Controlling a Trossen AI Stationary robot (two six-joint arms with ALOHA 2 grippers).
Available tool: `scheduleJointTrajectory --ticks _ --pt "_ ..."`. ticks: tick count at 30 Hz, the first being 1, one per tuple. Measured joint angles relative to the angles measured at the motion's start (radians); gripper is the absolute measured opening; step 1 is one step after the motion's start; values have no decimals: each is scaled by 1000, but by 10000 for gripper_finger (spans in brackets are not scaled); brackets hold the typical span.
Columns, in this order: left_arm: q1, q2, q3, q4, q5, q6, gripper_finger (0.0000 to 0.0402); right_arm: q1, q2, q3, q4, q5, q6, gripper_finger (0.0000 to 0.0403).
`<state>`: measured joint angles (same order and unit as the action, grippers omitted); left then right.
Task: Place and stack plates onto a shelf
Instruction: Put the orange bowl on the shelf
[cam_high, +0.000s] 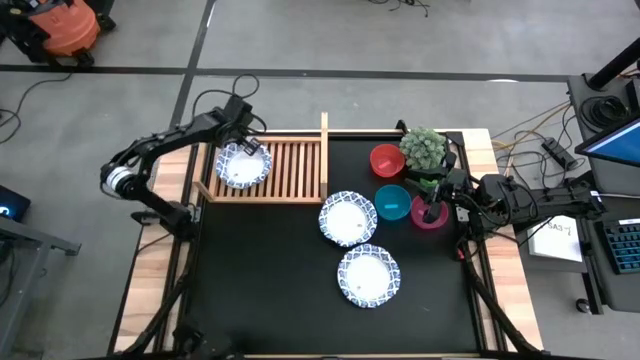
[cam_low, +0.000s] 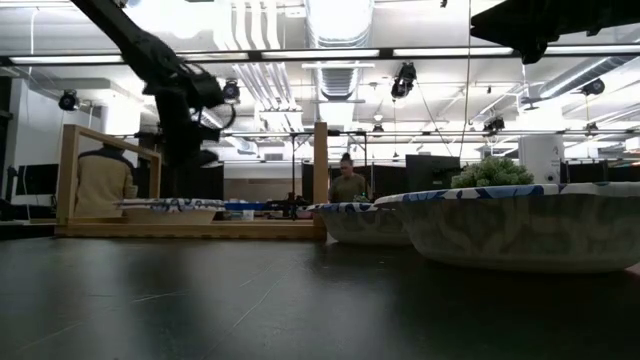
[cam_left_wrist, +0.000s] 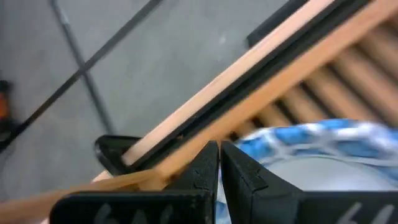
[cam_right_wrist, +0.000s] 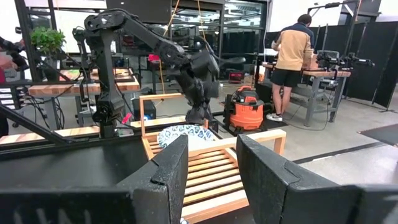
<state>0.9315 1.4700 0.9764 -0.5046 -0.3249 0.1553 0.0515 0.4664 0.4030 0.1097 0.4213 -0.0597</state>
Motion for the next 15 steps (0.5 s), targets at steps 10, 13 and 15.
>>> scheduleJointTrajectory --ticks 10,13,15 --pt "-249 -335 -86 -27 420 -183 0 0 26 0 11 -2 98 125" --pt "-407 -439 -142 32 420 -253 0 0 63 0 46 -10 134 125" --pt "-526 -505 -183 93 419 -300 0 0 91 0 73 -11 147 125"
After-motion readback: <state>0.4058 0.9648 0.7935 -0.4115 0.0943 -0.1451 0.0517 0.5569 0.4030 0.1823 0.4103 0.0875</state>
